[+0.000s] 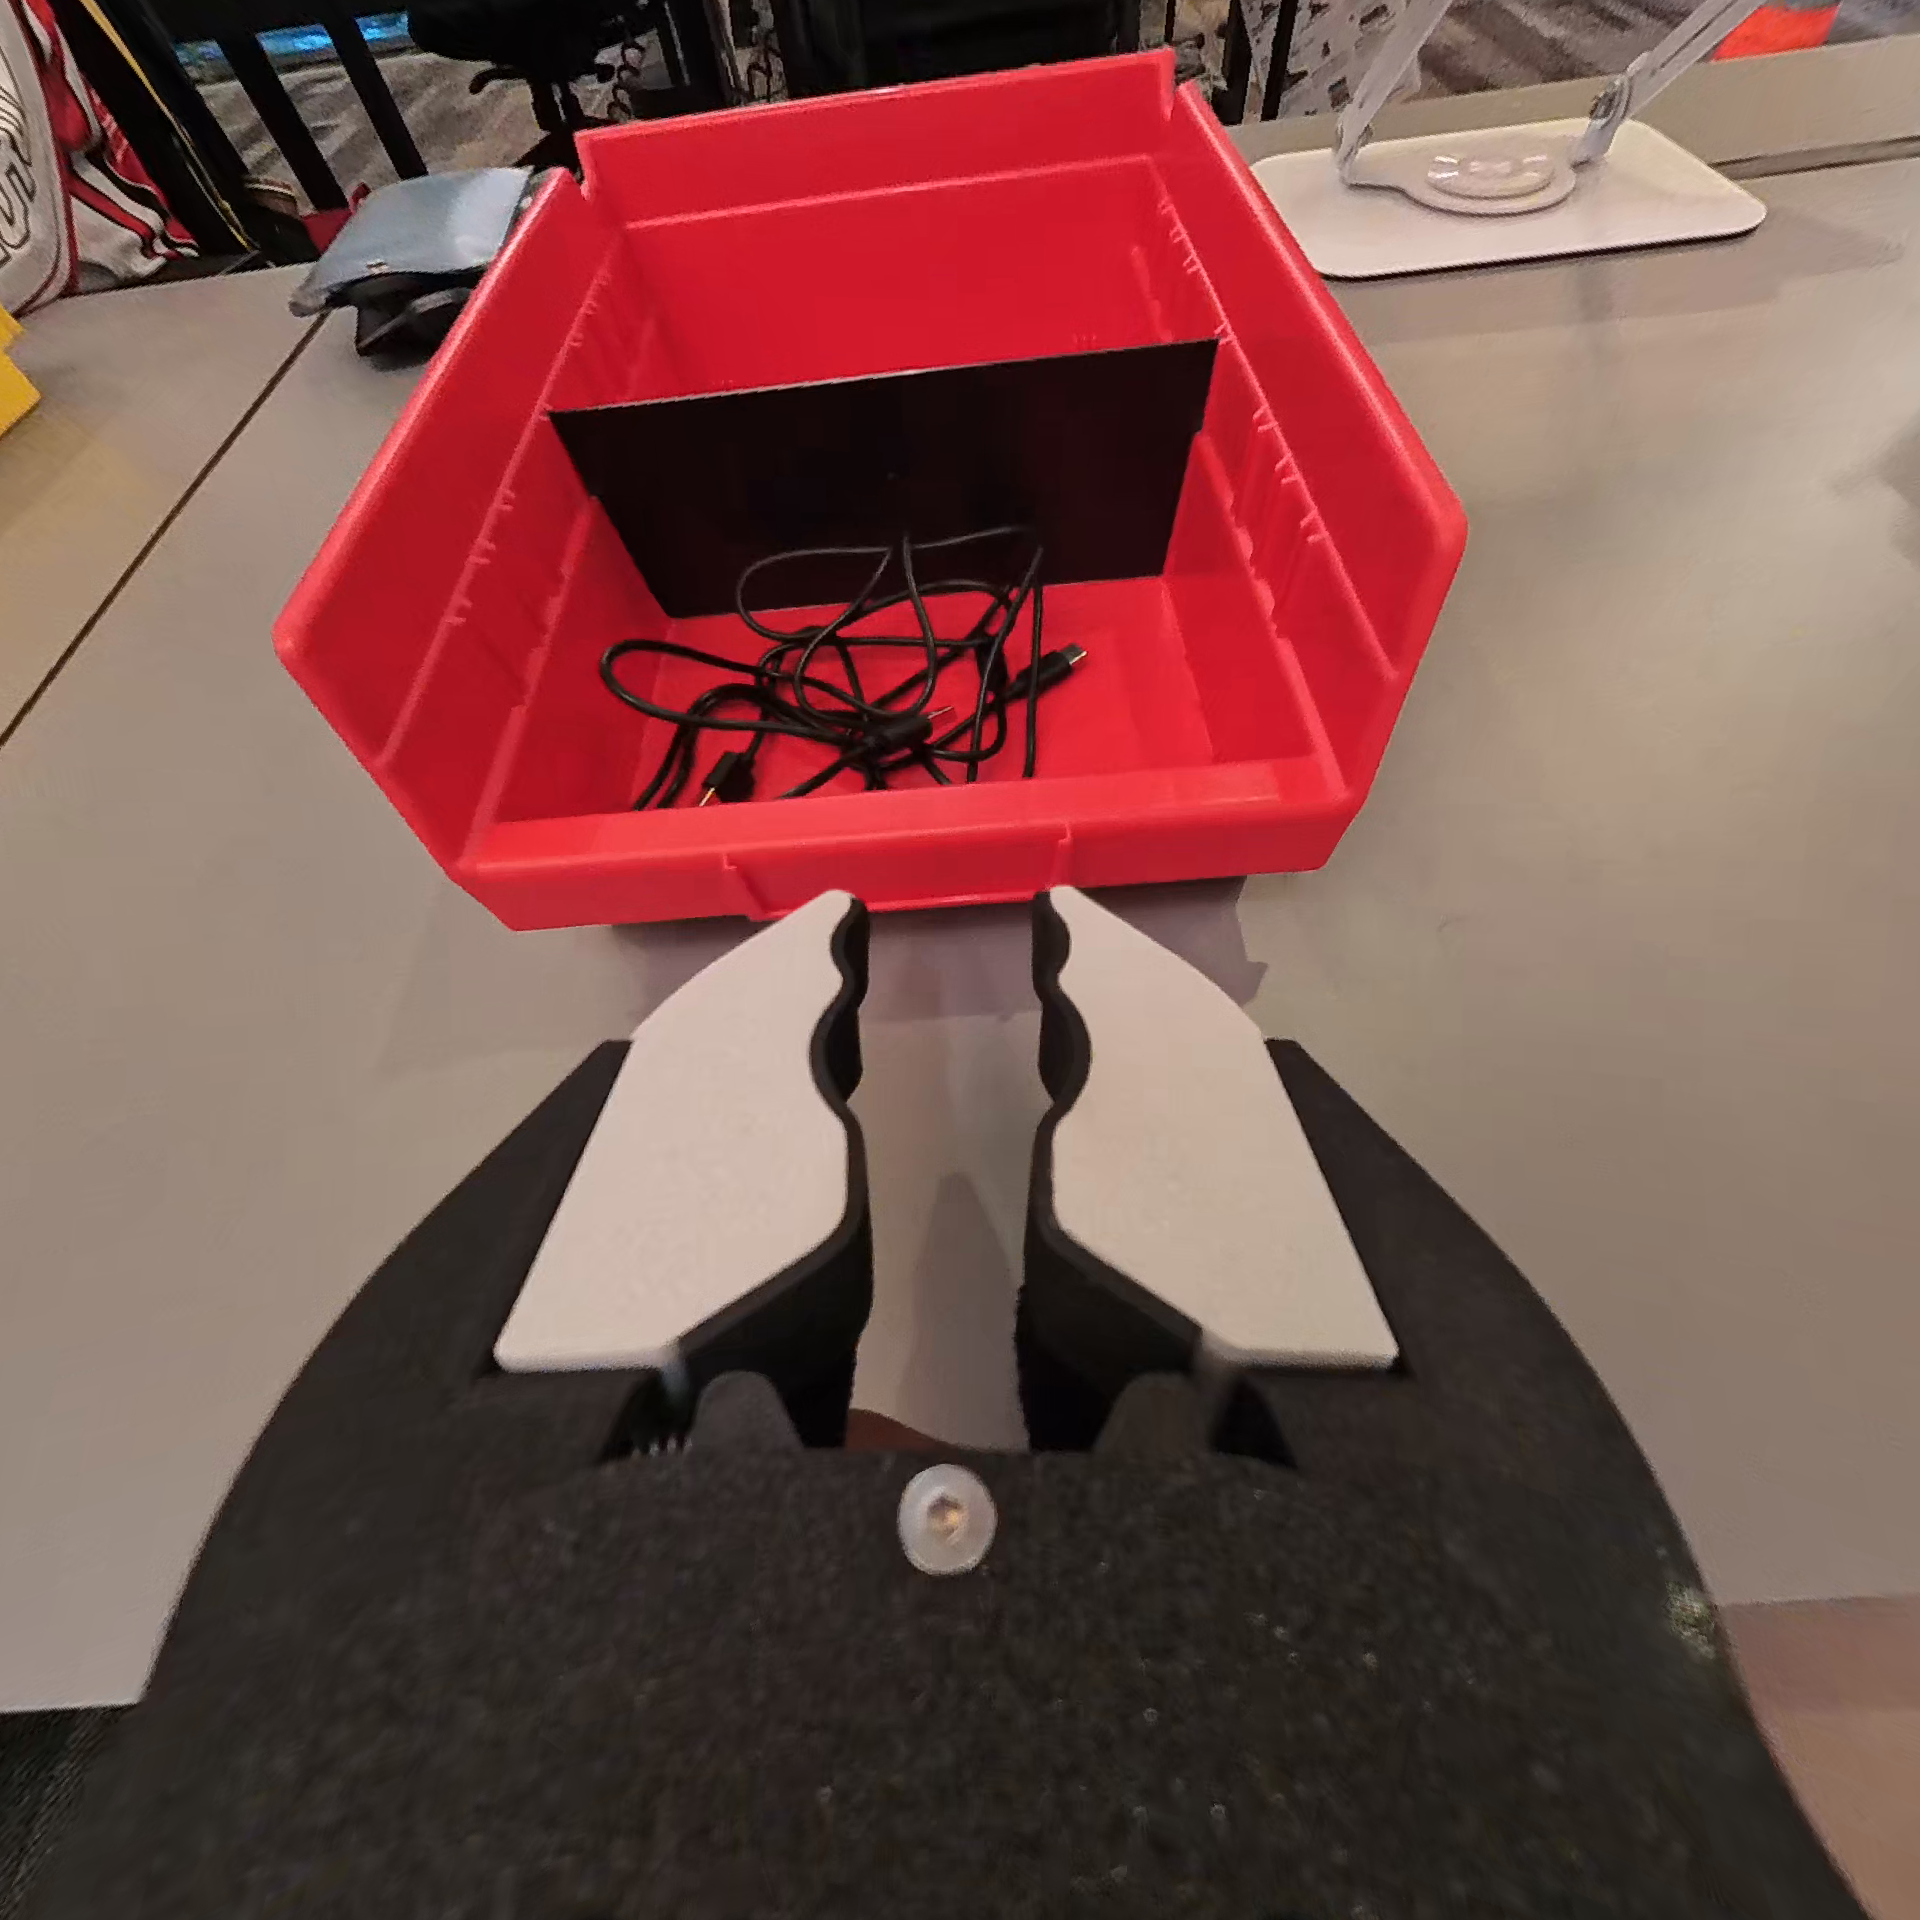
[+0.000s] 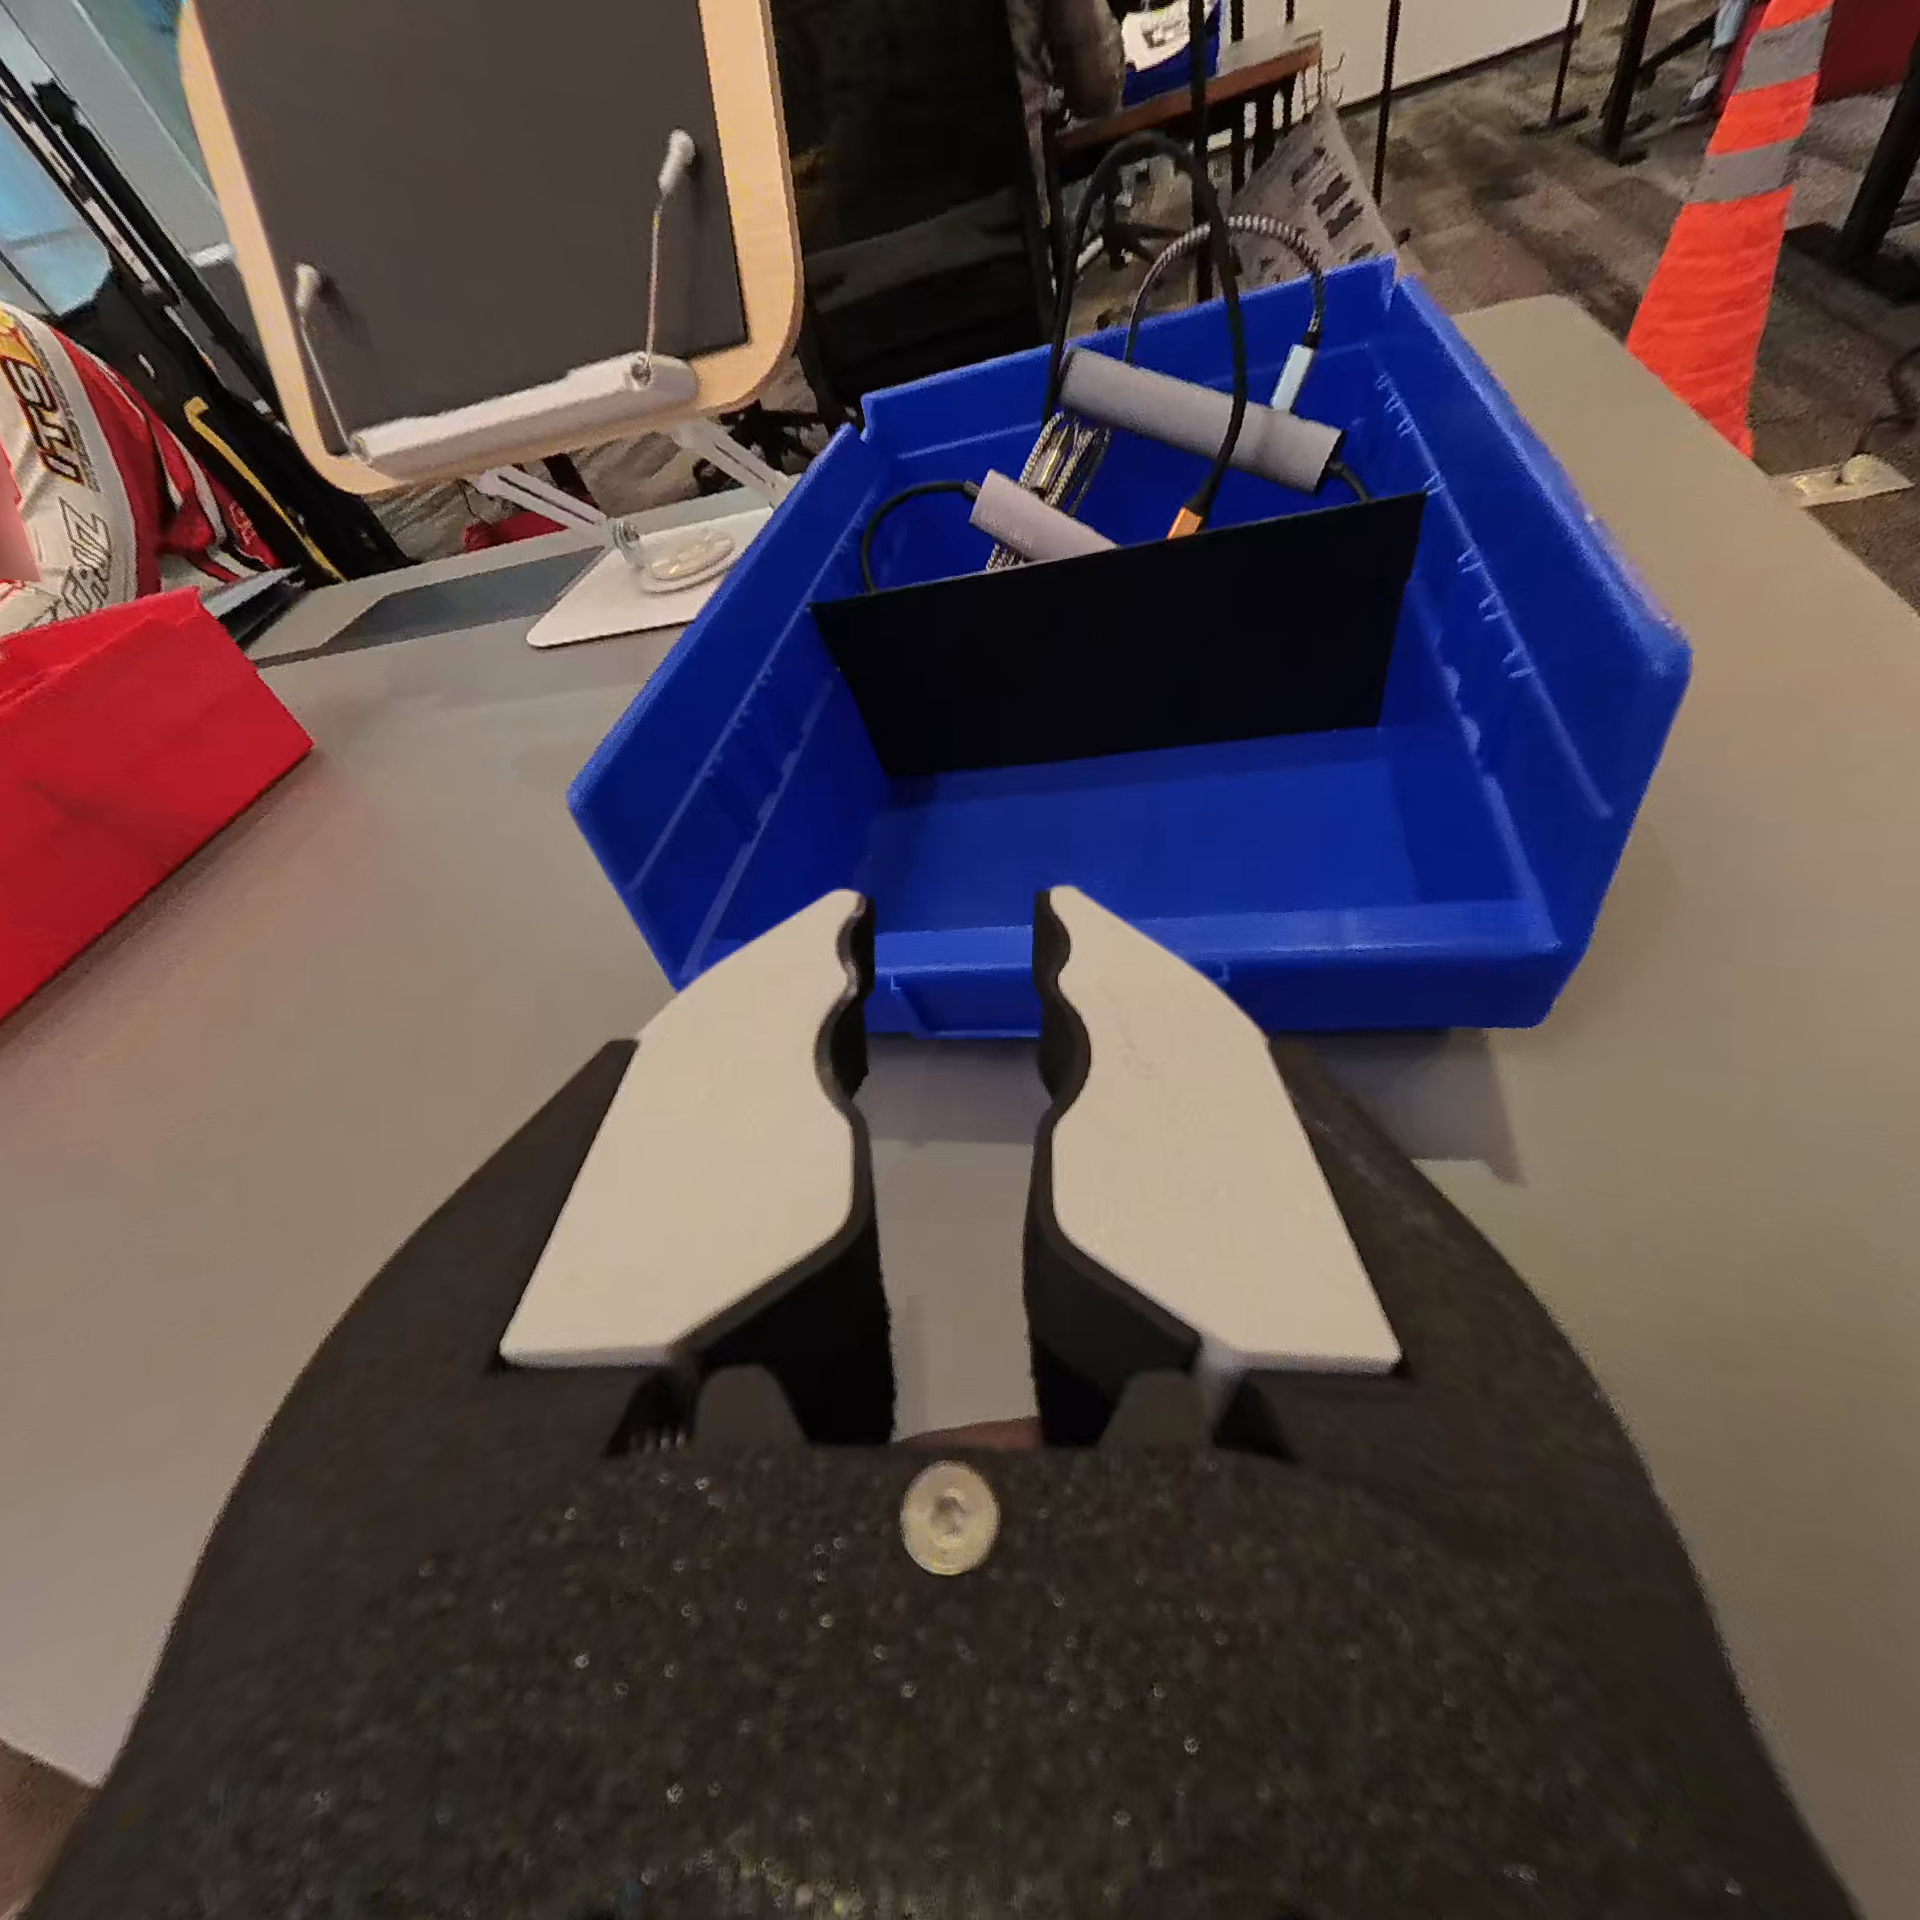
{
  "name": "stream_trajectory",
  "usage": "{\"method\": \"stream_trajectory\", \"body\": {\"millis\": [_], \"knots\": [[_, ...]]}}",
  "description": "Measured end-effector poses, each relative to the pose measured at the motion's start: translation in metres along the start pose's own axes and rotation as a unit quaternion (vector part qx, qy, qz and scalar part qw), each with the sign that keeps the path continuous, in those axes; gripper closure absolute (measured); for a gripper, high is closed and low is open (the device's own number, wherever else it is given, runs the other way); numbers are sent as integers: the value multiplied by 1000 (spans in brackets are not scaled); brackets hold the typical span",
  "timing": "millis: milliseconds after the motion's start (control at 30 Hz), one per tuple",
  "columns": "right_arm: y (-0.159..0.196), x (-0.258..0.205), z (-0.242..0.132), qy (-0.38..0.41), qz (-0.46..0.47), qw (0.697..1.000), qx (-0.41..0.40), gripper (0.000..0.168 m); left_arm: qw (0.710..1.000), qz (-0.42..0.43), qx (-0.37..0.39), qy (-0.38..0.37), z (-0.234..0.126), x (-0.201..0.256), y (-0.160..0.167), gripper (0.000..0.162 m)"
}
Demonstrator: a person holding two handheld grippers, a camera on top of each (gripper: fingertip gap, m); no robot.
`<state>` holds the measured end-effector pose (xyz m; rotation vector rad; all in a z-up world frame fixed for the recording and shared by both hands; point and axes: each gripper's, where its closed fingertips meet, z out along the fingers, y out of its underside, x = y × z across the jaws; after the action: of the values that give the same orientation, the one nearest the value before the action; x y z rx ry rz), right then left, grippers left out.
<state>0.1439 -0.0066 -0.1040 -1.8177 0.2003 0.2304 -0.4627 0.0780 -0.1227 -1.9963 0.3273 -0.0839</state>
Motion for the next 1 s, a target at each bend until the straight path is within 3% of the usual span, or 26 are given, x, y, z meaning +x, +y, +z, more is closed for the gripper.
{"method": "stream_trajectory", "body": {"millis": [500, 700, 867, 900, 1000], "knots": [[1, 16, 15, 59, -62, 996, -19, 140, 999, -49, -6, -4, 9, -16, 1, 133], [-6, 2, 15, 20, -60, 998, 2, 139, 999, -43, -15, -1, 4, -10, 6, 132], [2, -79, 26, -114, -117, 986, 8, 112, 1000, -11, -12, 5, 2, 2, 6, 134], [9, -88, 34, -107, -122, 987, -1, 102, 1000, -4, -7, 10, 2, 7, 4, 134], [22, -112, 59, -98, -128, 986, -37, 94, 999, 18, 9, 39, 1, 32, -3, 134]]}}
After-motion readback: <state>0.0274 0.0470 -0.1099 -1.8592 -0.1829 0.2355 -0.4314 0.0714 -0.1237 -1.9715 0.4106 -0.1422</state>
